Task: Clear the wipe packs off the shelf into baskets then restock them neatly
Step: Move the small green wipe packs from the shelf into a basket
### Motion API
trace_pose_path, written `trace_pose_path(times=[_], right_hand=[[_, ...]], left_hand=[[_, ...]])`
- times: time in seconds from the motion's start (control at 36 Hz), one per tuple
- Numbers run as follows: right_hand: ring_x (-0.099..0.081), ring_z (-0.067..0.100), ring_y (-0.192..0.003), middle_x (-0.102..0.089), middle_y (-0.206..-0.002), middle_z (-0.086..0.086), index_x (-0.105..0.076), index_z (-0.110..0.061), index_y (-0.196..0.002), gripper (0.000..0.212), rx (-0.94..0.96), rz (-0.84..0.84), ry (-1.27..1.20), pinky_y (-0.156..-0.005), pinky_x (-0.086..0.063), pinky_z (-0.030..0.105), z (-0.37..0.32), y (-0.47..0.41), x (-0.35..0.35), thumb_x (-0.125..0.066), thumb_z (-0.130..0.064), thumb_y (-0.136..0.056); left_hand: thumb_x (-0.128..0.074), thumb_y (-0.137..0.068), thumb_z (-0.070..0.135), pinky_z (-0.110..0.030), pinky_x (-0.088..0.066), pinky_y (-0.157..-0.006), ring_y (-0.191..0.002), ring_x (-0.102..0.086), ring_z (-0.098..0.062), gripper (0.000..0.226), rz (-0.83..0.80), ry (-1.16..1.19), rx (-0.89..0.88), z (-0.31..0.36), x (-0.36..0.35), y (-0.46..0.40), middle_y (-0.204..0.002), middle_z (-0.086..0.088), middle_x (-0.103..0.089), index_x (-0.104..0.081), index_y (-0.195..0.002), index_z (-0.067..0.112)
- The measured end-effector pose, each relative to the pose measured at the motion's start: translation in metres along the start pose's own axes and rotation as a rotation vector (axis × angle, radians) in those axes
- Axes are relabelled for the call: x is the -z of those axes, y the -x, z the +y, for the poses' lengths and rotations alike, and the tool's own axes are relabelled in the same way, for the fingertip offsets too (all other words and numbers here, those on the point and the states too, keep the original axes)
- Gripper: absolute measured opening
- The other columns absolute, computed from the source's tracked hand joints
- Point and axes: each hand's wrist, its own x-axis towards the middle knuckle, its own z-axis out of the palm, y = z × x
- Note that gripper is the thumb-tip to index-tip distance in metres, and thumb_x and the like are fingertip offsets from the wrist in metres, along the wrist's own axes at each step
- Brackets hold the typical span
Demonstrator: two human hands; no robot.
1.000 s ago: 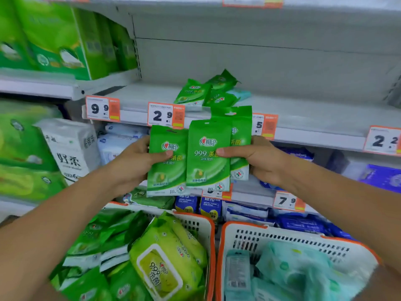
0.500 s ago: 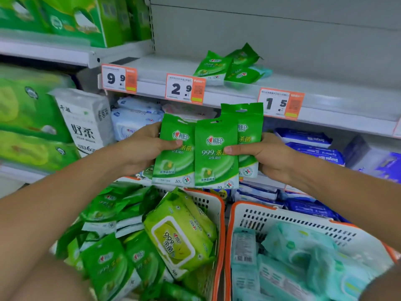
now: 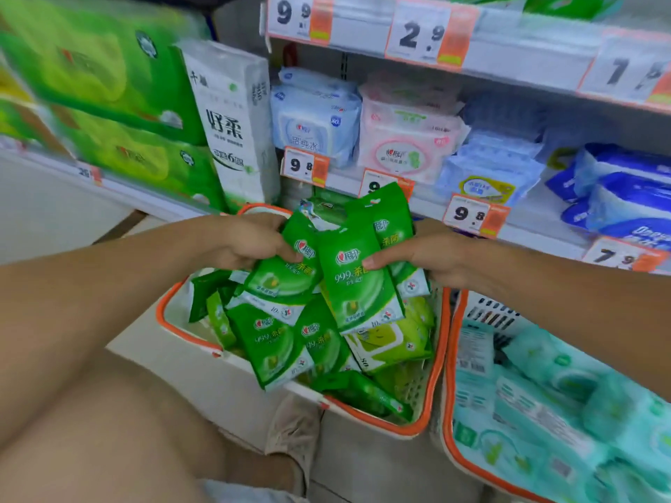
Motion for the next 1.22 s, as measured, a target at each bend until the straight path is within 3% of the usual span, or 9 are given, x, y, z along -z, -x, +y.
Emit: trace_pose_path(times=[0.17,0.25,0.42,0.58,0.69,0.78,0.89,1.03,1.22], right_hand=[[-0.073,0.020,-0.097,-0.077,-0.102,0.001,-0.072,-0.012,-0.111,0.095,-0.007,0.096,0.177,-0.093,-0.058,0.042,0.021,-0.019,-0.016,-0.103,-0.036,-0.025],[-0.075,0.016,-0.090,-0.079,-0.092,-0.001,-0.076,-0.012,-0.101,0.070,0.025,0.112,0.235,-0.091,-0.058,0.041,0.026,-0.021,-0.017,-0.102,-0.028,-0.038],[-0.073,0.010,-0.084,-0.078,-0.089,-0.005,-0.078,-0.016,-0.093,0.045,0.155,0.257,0.386,-0.089,-0.058,0.034,0.020,-0.020,-0.007,-0.098,-0.026,-0.054],[-0.073,0.015,-0.093,-0.076,-0.104,0.002,-0.072,-0.012,-0.110,0.039,0.245,0.290,0.192,-0.091,-0.058,0.035,-0.006,-0.025,0.006,-0.087,-0.011,-0.074],[-0.075,0.018,-0.090,-0.076,-0.105,0.007,-0.064,-0.005,-0.123,0.041,0.045,0.013,-0.078,-0.076,-0.062,0.033,-0.023,-0.034,-0.009,-0.077,-0.006,-0.084],[-0.074,0.029,-0.088,-0.074,-0.099,0.016,-0.063,0.001,-0.116,0.048,-0.021,0.116,0.353,-0.079,-0.062,0.045,-0.014,-0.044,-0.034,-0.085,-0.018,-0.078],[-0.064,0.028,-0.095,-0.068,-0.102,0.011,-0.063,-0.009,-0.110,0.049,0.226,0.348,0.750,-0.085,-0.054,0.041,-0.022,-0.036,-0.040,-0.087,-0.029,-0.073],[-0.066,0.002,-0.070,-0.073,-0.077,-0.003,-0.073,-0.019,-0.084,0.015,0.495,0.391,0.704,-0.069,-0.052,0.022,-0.074,0.026,0.006,-0.084,-0.026,-0.076],[-0.056,0.001,-0.056,-0.064,-0.064,-0.009,-0.067,-0.023,-0.072,0.015,0.850,0.896,0.488,-0.065,-0.051,0.028,-0.194,0.071,0.120,-0.080,-0.016,-0.074]], left_hand=[[-0.078,-0.081,0.004,-0.055,-0.050,-0.098,-0.106,-0.069,-0.027,0.071,0.022,-0.071,0.115,-0.032,0.011,-0.014,-0.126,-0.005,-0.067,-0.041,-0.142,0.014],[-0.086,-0.073,0.012,-0.050,-0.053,-0.095,-0.112,-0.065,-0.028,0.096,0.087,-0.122,0.092,-0.039,0.012,-0.023,-0.140,-0.002,-0.056,-0.031,-0.151,0.021],[-0.093,-0.063,0.012,-0.048,-0.053,-0.096,-0.115,-0.060,-0.032,0.095,0.249,-0.337,0.017,-0.030,0.016,-0.031,-0.133,-0.013,-0.059,-0.040,-0.143,0.010],[-0.081,-0.079,0.009,-0.035,-0.051,-0.061,-0.081,-0.059,-0.027,0.085,0.197,-0.350,0.033,-0.015,0.015,-0.040,-0.124,-0.012,-0.051,-0.033,-0.149,0.014],[-0.077,-0.084,0.011,-0.047,-0.058,-0.086,-0.104,-0.065,-0.032,0.087,0.155,-0.331,0.121,-0.013,0.020,-0.041,-0.147,-0.013,-0.044,-0.026,-0.154,0.018],[-0.082,-0.079,0.029,-0.042,-0.055,-0.090,-0.103,-0.063,-0.031,0.081,0.275,-0.588,0.149,-0.011,0.023,-0.034,-0.132,-0.018,-0.057,-0.039,-0.143,0.006],[-0.083,-0.077,0.038,-0.036,-0.047,-0.095,-0.118,-0.057,-0.033,0.071,0.512,-0.844,-0.003,0.003,0.037,-0.029,-0.129,-0.015,-0.060,-0.052,-0.132,0.007],[-0.070,-0.088,0.019,-0.033,-0.054,-0.079,-0.083,-0.069,-0.025,0.007,0.702,-0.677,-0.508,0.062,0.035,-0.010,-0.092,-0.006,-0.072,-0.066,-0.094,0.021],[-0.071,-0.087,0.037,-0.023,-0.051,-0.068,-0.078,-0.064,-0.004,0.016,0.837,-0.647,-1.124,0.227,0.015,0.022,-0.082,0.010,-0.067,-0.064,-0.094,0.023]])
